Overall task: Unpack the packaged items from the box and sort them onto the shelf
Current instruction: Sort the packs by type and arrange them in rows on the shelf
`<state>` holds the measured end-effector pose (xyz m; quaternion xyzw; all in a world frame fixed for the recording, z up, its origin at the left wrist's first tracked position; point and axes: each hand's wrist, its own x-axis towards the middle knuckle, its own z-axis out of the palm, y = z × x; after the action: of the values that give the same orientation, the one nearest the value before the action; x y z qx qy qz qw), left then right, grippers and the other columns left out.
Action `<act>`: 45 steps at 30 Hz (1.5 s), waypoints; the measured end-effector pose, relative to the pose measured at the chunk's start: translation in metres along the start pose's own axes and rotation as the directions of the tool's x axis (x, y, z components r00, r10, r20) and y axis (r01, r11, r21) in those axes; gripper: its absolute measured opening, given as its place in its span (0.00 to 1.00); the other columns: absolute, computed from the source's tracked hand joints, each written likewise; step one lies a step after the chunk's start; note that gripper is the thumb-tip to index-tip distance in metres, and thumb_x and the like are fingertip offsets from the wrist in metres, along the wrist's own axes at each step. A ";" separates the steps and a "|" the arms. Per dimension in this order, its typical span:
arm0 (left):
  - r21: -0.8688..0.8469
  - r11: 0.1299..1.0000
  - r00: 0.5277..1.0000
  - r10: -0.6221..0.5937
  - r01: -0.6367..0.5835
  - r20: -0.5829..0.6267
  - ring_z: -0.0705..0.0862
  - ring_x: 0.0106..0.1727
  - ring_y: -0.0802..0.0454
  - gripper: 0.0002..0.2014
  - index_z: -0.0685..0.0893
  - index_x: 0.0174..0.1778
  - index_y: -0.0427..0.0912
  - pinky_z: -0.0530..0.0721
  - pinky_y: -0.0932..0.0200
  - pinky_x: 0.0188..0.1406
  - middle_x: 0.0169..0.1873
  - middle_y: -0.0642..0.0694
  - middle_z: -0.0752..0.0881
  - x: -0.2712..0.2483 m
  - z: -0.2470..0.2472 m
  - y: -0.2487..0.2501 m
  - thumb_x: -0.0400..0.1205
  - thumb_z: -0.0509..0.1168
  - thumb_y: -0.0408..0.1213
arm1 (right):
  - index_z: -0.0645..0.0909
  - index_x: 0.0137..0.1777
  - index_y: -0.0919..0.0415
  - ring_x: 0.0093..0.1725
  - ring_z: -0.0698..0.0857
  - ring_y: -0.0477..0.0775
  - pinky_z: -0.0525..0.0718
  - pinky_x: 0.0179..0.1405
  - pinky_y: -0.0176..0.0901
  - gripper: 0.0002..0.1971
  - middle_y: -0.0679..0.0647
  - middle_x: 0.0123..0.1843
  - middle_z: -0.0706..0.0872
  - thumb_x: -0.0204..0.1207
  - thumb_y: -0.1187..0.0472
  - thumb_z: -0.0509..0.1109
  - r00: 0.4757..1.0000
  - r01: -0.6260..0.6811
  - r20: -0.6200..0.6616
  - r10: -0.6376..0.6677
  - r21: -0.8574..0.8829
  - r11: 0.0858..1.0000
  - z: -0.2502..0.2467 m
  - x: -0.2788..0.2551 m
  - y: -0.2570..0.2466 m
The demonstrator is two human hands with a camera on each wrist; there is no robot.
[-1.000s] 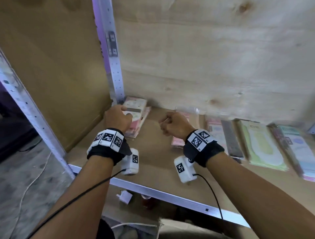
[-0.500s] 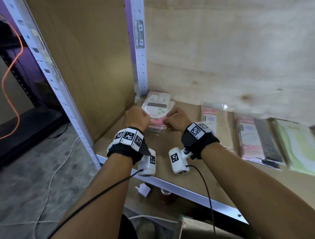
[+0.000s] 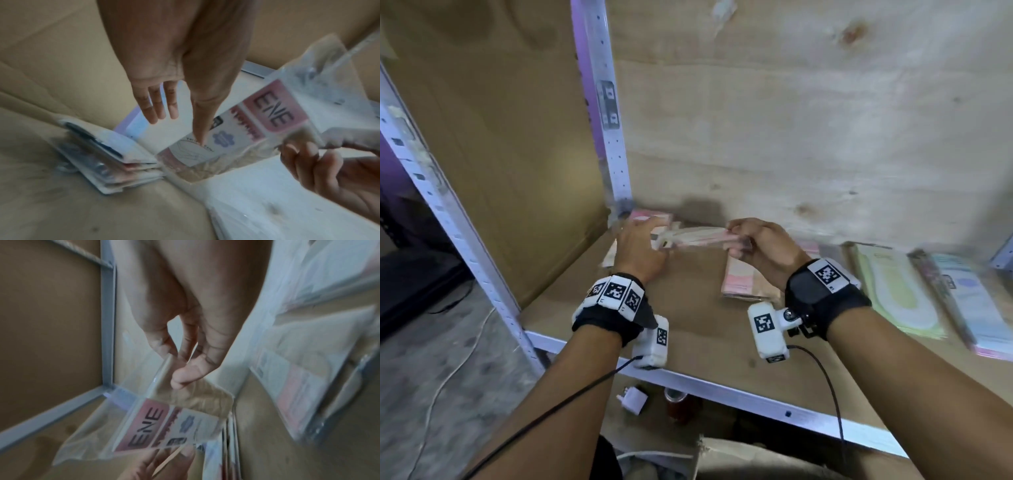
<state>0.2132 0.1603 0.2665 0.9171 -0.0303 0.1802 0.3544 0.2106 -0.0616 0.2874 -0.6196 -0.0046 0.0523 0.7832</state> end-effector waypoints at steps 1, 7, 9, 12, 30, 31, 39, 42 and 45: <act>0.010 0.998 0.998 0.062 -0.062 -0.009 0.80 0.68 0.40 0.21 0.88 0.64 0.43 0.76 0.45 0.71 0.62 0.41 0.87 -0.002 0.003 0.009 0.74 0.77 0.35 | 0.85 0.48 0.67 0.32 0.90 0.51 0.89 0.36 0.37 0.07 0.58 0.36 0.86 0.81 0.69 0.65 1.000 -0.003 -0.006 0.003 0.041 0.999 -0.007 -0.006 -0.007; -0.183 0.934 0.951 0.293 -0.308 -0.102 0.85 0.46 0.47 0.04 0.87 0.43 0.48 0.84 0.51 0.48 0.42 0.50 0.87 -0.011 0.021 0.071 0.80 0.73 0.43 | 0.81 0.50 0.60 0.32 0.90 0.50 0.88 0.32 0.37 0.09 0.56 0.34 0.91 0.85 0.55 0.65 0.999 0.005 -0.037 0.003 0.221 0.975 -0.059 -0.045 -0.051; -0.272 0.905 0.945 0.313 -0.327 -0.097 0.89 0.44 0.47 0.06 0.88 0.44 0.46 0.88 0.46 0.46 0.41 0.51 0.91 -0.014 0.030 0.088 0.81 0.72 0.44 | 0.80 0.47 0.58 0.35 0.90 0.52 0.86 0.33 0.39 0.13 0.57 0.39 0.91 0.85 0.49 0.63 0.998 0.027 -0.056 -0.015 0.232 0.972 -0.079 -0.058 -0.062; -0.450 0.843 0.949 0.315 -0.295 -0.032 0.91 0.44 0.47 0.07 0.90 0.46 0.44 0.88 0.45 0.47 0.42 0.47 0.94 -0.021 0.049 0.108 0.80 0.73 0.44 | 0.81 0.50 0.58 0.33 0.80 0.52 0.74 0.35 0.40 0.10 0.55 0.39 0.83 0.86 0.53 0.63 0.998 0.058 -0.051 -0.047 0.224 0.973 -0.106 -0.073 -0.065; -0.782 0.533 0.946 -0.198 0.323 0.255 0.90 0.57 0.48 0.27 0.82 0.66 0.49 0.89 0.50 0.55 0.57 0.47 0.89 -0.004 0.125 0.113 0.74 0.78 0.53 | 0.85 0.65 0.59 0.60 0.89 0.63 0.87 0.59 0.51 0.13 0.61 0.61 0.90 0.82 0.67 0.70 0.994 -0.066 0.065 0.085 -0.260 0.963 -0.168 -0.103 -0.005; -0.770 0.557 0.950 -0.221 0.310 0.223 0.91 0.56 0.49 0.30 0.80 0.68 0.54 0.89 0.49 0.55 0.58 0.48 0.88 0.000 0.123 0.109 0.71 0.79 0.57 | 0.84 0.66 0.60 0.61 0.89 0.64 0.87 0.62 0.52 0.14 0.61 0.61 0.90 0.81 0.67 0.70 0.991 -0.091 0.073 0.115 -0.280 0.956 -0.171 -0.104 -0.006; -0.511 0.858 0.991 0.018 0.055 0.136 0.88 0.30 0.56 0.12 0.92 0.41 0.45 0.86 0.55 0.36 0.35 0.47 0.93 0.005 0.124 0.077 0.78 0.75 0.51 | 0.83 0.69 0.61 0.62 0.88 0.64 0.84 0.66 0.53 0.18 0.65 0.63 0.89 0.78 0.67 0.74 0.976 -0.134 0.104 0.193 -0.413 0.901 -0.179 -0.115 -0.004; -0.448 0.892 0.981 0.028 0.063 0.194 0.84 0.24 0.60 0.17 0.88 0.30 0.53 0.82 0.59 0.32 0.23 0.55 0.86 0.003 0.118 0.074 0.84 0.68 0.50 | 0.84 0.66 0.61 0.59 0.88 0.61 0.83 0.62 0.48 0.17 0.64 0.61 0.90 0.77 0.63 0.76 0.986 -0.113 0.063 0.156 -0.446 0.888 -0.184 -0.118 -0.005; -0.381 0.922 0.984 -0.005 0.074 0.177 0.77 0.15 0.65 0.24 0.80 0.24 0.49 0.72 0.62 0.25 0.13 0.59 0.78 -0.001 0.112 0.075 0.86 0.62 0.53 | 0.85 0.64 0.63 0.53 0.85 0.60 0.78 0.56 0.54 0.16 0.67 0.58 0.89 0.77 0.61 0.77 0.993 -0.097 0.014 0.117 -0.465 0.880 -0.188 -0.121 -0.005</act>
<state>0.2333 0.0303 0.2371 0.8418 -0.0771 0.0835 0.5277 0.1046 -0.2558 0.2551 -0.7865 0.0010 0.1059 0.6085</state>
